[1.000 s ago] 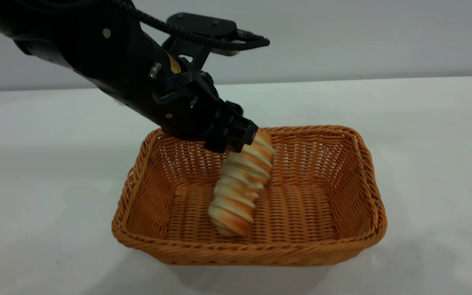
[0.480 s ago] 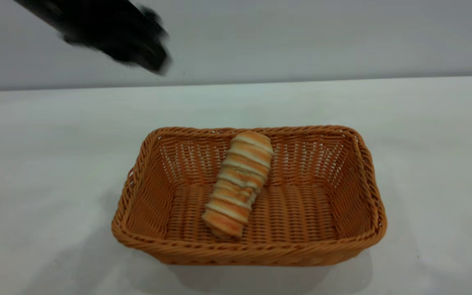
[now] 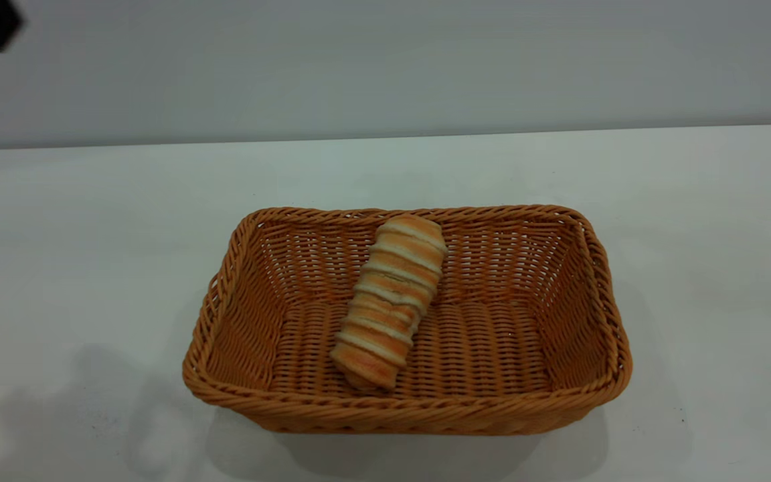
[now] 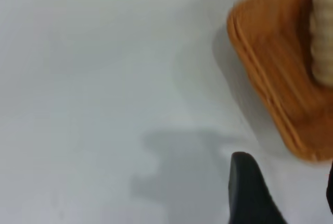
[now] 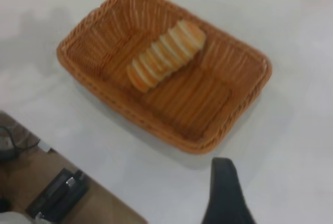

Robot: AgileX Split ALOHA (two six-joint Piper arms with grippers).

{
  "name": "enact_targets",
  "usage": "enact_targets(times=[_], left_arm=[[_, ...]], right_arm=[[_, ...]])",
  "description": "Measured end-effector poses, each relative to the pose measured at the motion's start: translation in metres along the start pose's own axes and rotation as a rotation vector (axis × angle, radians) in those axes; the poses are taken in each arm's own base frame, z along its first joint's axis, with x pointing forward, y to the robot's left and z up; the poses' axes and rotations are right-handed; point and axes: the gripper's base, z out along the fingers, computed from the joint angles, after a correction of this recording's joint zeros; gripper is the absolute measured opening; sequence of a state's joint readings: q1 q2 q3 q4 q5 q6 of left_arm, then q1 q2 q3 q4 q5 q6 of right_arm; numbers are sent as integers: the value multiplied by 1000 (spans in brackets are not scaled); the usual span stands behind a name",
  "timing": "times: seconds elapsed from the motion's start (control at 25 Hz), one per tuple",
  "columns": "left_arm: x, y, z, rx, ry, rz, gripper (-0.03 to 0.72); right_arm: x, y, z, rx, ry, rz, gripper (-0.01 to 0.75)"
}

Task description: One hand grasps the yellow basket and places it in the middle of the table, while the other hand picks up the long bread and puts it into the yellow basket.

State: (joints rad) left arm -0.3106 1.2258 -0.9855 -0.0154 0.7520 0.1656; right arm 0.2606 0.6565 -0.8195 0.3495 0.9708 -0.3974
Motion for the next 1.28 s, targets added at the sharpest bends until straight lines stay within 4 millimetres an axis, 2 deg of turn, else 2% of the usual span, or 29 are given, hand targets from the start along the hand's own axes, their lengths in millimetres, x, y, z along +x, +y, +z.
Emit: enact_targets(times=[0.16,0.36,0.52,0.64,0.8,1.04,1.28], left_arm=[[23,-3,-32,0,35,4,420],[69,-11,-66,-9,-7,5,420],[119,-19,-79,-15,-52,4,420],[156,-25,-79,-23,-98,4,420],[195,-32,-77,-37,-188,3,420],[226,-37,-84,-49,-269,-22,420],[235,-38,-87,-44,-304,-90,420]], right_arm=[[22,7,-9,-1,-10,12,559],[47,15,-24,17,-29,10,559],[66,19,-37,63,-38,7,559],[77,20,-48,119,-72,18,559],[86,19,-60,191,-124,48,559],[91,19,-63,208,-120,64,559],[96,20,-63,203,-76,71,559]])
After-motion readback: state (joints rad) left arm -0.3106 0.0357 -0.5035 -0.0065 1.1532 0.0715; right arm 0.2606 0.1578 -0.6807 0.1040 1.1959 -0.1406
